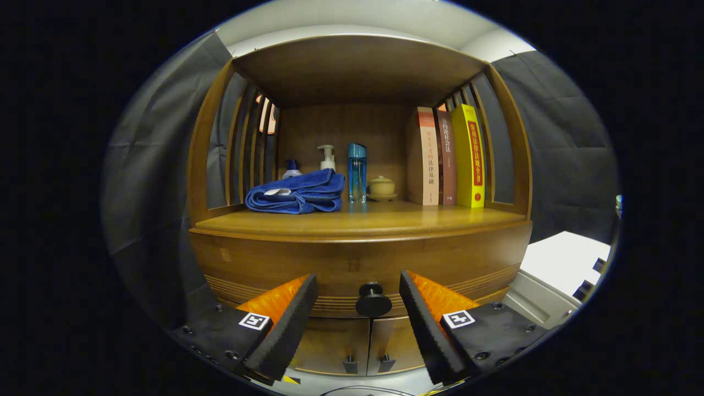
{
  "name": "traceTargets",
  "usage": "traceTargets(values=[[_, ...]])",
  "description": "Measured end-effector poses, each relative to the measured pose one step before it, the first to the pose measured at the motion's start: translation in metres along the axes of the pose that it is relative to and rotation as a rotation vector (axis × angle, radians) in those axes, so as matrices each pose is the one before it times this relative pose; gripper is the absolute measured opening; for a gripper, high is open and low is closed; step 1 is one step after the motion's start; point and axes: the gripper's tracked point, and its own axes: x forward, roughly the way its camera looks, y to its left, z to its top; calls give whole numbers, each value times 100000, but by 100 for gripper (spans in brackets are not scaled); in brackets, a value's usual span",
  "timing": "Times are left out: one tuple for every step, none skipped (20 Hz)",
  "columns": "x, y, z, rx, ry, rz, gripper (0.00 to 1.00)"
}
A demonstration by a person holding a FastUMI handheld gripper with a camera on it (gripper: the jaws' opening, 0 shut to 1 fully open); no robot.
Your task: Pull open the drawer, take out the items inside it, and place them on the countertop above the cabinet.
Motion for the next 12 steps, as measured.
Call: traceTargets(values=[[282, -401, -708, -336, 1176, -470, 98], [569, -375, -544, -1075, 258, -563, 98], [412, -298, -264, -856, -56, -367, 98], [391, -241, -380, -628, 676, -298, 98], [122, -157, -263, -282, 557, -330, 97], [350, -68, -190, -633, 559, -303, 97], [417, 22, -178, -648, 276, -115, 97], [172, 0, -104, -195, 232, -19, 96], [-5, 109, -145, 191, 325, 276, 92], [235, 151, -215, -64, 481, 169, 88], [240, 91, -218, -624, 394, 29, 85], [88, 308, 19, 109, -154, 1630, 81]])
